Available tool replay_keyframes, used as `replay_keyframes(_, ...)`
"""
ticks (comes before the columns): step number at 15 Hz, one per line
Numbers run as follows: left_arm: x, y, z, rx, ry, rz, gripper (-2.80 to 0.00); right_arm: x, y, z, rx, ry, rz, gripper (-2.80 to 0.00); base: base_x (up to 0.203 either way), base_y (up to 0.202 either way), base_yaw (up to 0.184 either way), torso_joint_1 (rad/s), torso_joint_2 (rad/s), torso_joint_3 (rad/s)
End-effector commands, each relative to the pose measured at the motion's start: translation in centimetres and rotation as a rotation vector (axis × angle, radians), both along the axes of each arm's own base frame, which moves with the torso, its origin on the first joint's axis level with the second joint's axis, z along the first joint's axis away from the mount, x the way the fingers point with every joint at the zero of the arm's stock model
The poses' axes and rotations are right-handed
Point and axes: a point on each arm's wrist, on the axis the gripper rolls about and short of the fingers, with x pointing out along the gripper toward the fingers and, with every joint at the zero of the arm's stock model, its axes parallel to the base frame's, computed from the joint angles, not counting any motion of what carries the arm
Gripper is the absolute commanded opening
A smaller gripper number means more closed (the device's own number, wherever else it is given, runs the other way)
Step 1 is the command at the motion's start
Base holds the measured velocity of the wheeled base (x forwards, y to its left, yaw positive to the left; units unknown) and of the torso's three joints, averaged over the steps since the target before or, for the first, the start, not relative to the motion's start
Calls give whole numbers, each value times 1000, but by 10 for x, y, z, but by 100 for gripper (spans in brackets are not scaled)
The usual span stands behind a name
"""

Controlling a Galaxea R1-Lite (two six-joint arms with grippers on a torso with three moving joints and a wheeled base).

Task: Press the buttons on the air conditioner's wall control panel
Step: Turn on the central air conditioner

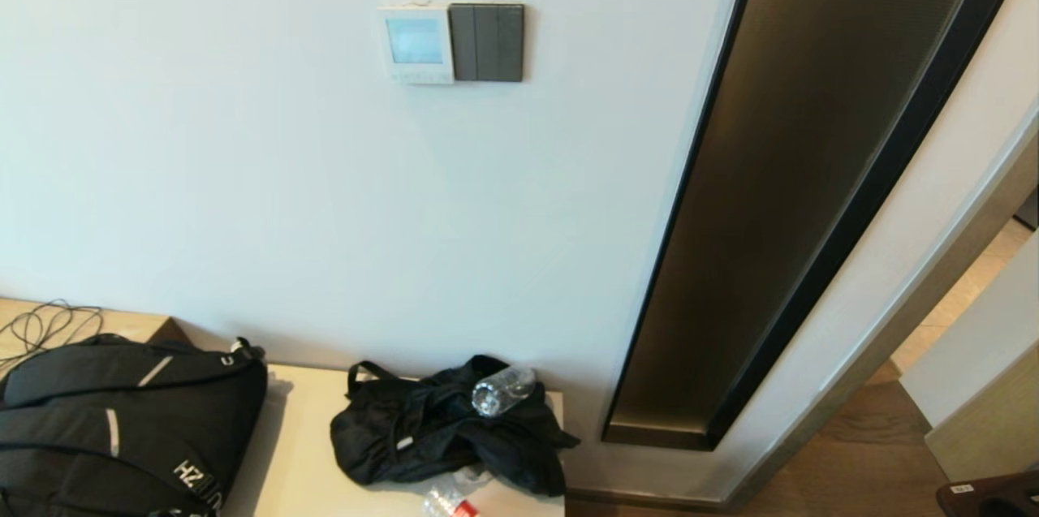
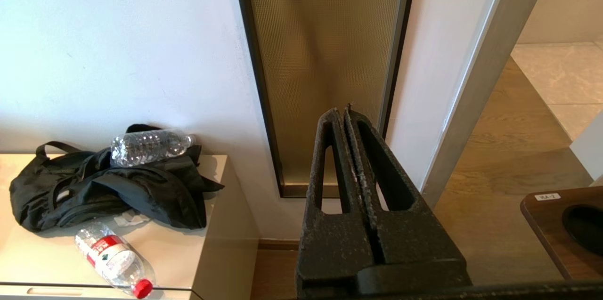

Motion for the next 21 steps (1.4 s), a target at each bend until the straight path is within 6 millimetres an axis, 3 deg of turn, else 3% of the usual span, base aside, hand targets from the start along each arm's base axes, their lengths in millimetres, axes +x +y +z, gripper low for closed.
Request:
replay_keyframes(1, 82, -8, 23, 11, 131, -23, -280, 0, 0, 0, 0, 0, 0, -280, 0, 0, 0, 0, 0, 0)
replay_keyframes(5, 190, -23, 44, 12, 165, -65, -280, 0, 0, 0, 0, 1, 1, -280, 0, 0, 0, 0, 0, 0)
replay_keyframes(7, 234, -41, 46, 3, 171, -115, -280, 0, 0, 0, 0, 3, -1, -280, 0, 0, 0, 0, 0, 0)
replay_keyframes(8, 250, -60, 46, -4, 169, -165, -280, 0, 0, 0, 0, 2, 0, -280, 0, 0, 0, 0, 0, 0)
replay_keyframes(10, 266, -96, 46, -9, 164, -240, -280, 0, 0, 0, 0, 1, 0, -280, 0, 0, 0, 0, 0, 0)
replay_keyframes(13, 294, -131, 39, -14, 165, -280, -280, 0, 0, 0, 0, 1, 1, -280, 0, 0, 0, 0, 0, 0)
replay_keyframes(21, 348, -166, 28, -32, 132, -259, -280, 0, 0, 0, 0, 1, 0, -280, 0, 0, 0, 0, 0, 0)
